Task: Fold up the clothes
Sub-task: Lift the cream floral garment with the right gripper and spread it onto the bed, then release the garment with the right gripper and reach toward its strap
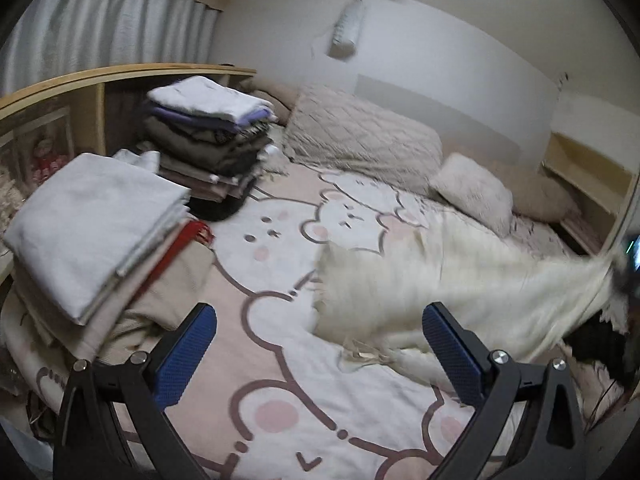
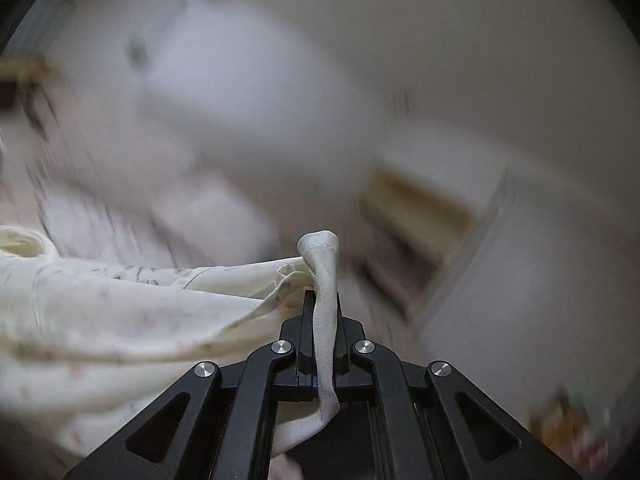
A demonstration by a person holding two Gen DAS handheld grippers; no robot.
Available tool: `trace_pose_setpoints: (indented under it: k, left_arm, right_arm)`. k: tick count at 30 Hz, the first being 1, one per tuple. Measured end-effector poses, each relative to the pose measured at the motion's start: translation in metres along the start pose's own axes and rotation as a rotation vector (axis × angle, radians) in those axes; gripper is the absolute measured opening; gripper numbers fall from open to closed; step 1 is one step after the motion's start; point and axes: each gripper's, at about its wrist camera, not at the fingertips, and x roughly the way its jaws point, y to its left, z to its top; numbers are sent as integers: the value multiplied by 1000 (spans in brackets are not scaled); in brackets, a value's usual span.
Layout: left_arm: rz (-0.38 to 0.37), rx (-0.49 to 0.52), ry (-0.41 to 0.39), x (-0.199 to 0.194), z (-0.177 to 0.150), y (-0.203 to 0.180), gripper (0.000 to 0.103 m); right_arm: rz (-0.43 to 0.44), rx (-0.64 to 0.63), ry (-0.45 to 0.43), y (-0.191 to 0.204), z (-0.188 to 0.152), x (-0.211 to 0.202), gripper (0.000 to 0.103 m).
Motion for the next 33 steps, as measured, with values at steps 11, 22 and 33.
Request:
trace_pose_setpoints:
  k: [11,22,33]
  left_arm:
    - [-57,41,116,65,-20,-52,103]
    - [-35,8,136,63,-29,-35,103]
    - [-8,-1,160,39,-44,-12,103]
  right_arm:
    - [200,-72,410,74,-171,55,65]
    - [643,-210,-52,152,-105,-121,77]
    - [699,-623,-85,383,-89,-125,13]
